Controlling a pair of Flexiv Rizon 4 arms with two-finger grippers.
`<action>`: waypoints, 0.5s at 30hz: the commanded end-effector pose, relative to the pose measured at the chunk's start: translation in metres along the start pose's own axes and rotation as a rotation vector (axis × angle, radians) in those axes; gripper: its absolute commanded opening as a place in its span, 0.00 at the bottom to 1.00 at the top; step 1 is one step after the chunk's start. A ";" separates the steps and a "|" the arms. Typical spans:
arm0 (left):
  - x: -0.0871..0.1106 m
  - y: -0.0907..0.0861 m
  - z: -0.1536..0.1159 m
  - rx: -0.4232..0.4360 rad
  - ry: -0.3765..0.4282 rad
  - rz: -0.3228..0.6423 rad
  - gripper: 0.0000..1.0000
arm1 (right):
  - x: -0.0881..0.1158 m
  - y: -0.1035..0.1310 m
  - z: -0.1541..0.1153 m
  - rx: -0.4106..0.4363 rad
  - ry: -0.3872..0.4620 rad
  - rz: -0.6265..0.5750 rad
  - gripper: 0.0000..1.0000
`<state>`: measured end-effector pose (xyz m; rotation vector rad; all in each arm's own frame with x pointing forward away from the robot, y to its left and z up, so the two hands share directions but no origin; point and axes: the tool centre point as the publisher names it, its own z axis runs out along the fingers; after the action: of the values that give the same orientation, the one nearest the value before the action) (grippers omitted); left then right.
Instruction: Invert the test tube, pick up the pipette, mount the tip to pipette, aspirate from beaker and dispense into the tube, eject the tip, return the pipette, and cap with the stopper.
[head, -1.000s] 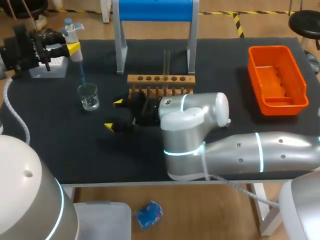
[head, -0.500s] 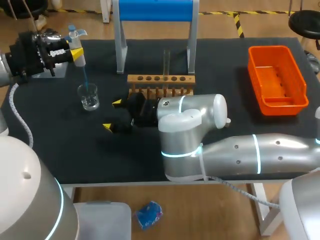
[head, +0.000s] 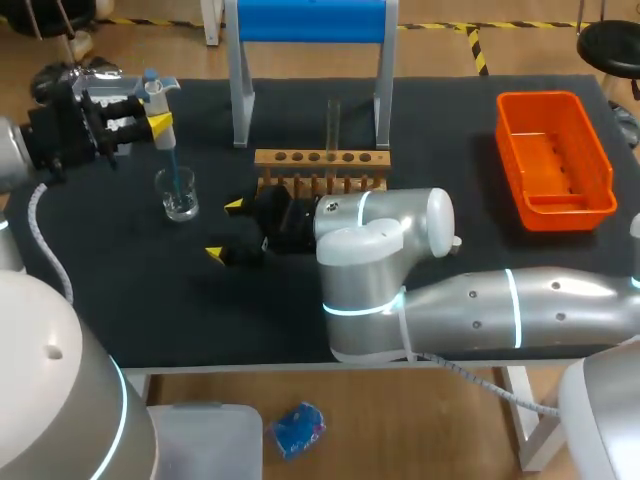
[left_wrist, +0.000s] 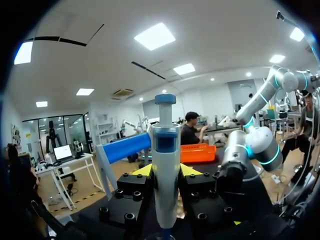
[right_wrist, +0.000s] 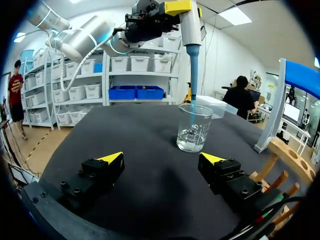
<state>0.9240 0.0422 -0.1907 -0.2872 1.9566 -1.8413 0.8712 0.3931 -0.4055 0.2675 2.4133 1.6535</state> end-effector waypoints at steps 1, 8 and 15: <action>0.001 0.005 0.002 0.002 -0.008 -0.001 0.00 | 0.001 -0.001 0.002 -0.002 -0.004 0.000 1.00; 0.000 0.013 0.002 -0.001 -0.015 -0.003 0.00 | 0.001 -0.001 0.002 -0.002 -0.004 0.000 1.00; 0.000 0.019 0.002 0.000 -0.020 -0.004 0.00 | 0.001 -0.001 0.002 -0.002 -0.004 0.000 1.00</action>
<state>0.9267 0.0432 -0.2066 -0.3092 1.9475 -1.8329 0.8710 0.3931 -0.4053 0.2682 2.4131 1.6528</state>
